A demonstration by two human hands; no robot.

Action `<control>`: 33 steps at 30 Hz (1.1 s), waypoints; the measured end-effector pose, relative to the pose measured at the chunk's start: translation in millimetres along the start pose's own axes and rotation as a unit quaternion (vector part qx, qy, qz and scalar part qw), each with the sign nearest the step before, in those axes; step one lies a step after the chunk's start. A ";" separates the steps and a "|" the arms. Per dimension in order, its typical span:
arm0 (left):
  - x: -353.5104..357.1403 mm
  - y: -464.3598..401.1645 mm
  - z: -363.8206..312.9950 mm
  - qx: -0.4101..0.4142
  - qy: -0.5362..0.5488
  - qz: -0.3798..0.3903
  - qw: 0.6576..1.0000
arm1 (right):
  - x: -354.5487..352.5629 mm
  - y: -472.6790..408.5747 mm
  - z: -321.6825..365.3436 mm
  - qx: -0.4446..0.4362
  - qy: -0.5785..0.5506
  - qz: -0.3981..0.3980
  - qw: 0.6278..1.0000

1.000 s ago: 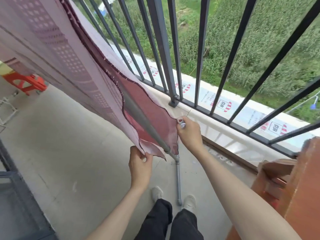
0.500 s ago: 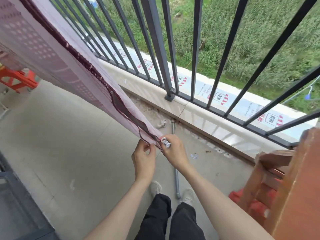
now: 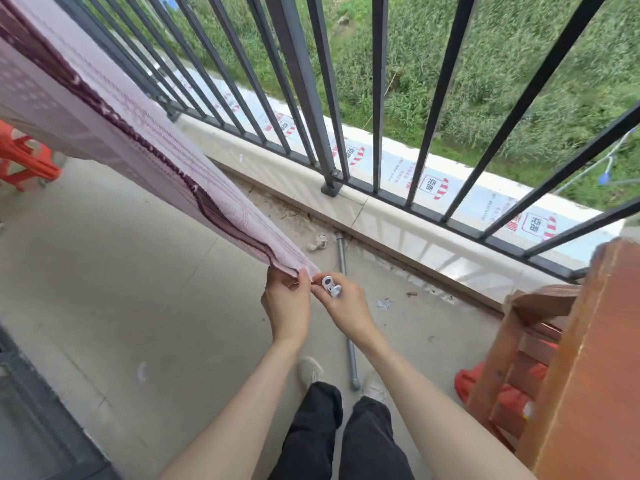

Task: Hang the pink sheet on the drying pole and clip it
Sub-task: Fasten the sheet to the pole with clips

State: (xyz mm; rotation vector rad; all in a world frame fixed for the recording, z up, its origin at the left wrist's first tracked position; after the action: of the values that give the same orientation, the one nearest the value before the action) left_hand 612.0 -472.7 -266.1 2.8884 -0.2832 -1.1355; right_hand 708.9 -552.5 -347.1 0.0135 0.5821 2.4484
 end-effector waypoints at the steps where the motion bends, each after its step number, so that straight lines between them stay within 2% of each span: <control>1: -0.8 1.8 2.2 -0.008 0.000 -0.003 1.000 | -3.1 2.6 -6.5 0.040 -0.040 -0.001 0.998; 5: -4.4 8.9 8.6 -0.026 0.026 0.003 0.999 | -9.4 15.2 -35.6 0.157 -0.206 -0.008 0.966; 7: -4.1 8.4 9.0 -0.023 0.035 0.009 0.999 | -14.6 19.4 -42.4 0.168 -0.268 -0.031 0.948; 11: -2.1 5.5 7.3 -0.011 0.040 0.027 0.999 | -32.2 23.2 -45.9 0.138 -0.237 -0.085 0.958; 13: -1.1 3.8 5.4 -0.005 0.028 0.038 0.999 | -37.7 24.6 -51.5 0.161 -0.278 -0.107 0.941; 16: 0.9 1.0 9.1 -0.020 0.003 0.049 0.999 | -26.7 28.0 -59.2 0.222 -0.383 -0.067 0.894; 18: 2.4 -1.5 12.4 -0.029 -0.007 0.057 0.998 | -16.7 32.9 -57.0 0.231 -0.405 -0.021 0.884; 20: 3.9 -3.9 14.8 -0.032 -0.022 0.068 0.997 | -17.4 37.3 -49.5 0.196 -0.366 -0.007 0.910; 23: 7.7 -5.9 17.3 -0.041 -0.020 0.087 0.995 | -32.6 39.9 -37.4 0.092 -0.195 -0.053 0.975; 25: 10.5 -4.3 17.7 -0.060 0.011 0.095 0.994 | -39.8 42.1 -25.9 0.002 -0.081 -0.082 0.993; 27: 12.3 -3.2 20.2 -0.083 0.047 0.094 0.991 | -42.6 48.1 -8.3 -0.106 0.021 -0.106 0.988; 29: 14.6 -3.1 23.1 -0.097 0.064 0.094 0.989 | -43.9 53.0 3.4 -0.184 0.097 -0.140 0.968; 33: 15.5 1.6 18.2 -0.106 0.105 0.093 0.984 | -36.9 48.9 11.2 -0.225 0.152 -0.167 0.948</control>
State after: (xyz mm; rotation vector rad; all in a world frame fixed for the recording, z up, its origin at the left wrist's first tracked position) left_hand 610.6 -476.2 -289.8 2.6969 -0.3879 -0.7739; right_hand 712.6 -603.9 -312.3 -0.6079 0.1212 2.2028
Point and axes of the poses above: each hand's wrist, its own y-axis away from the middle knuckle, its own x-axis out of the palm, z = x × y, the point moved 9 cm from there along -y, towards the middle knuckle, and after that the axes turned 3 degrees about x, right-handed, at the moved point
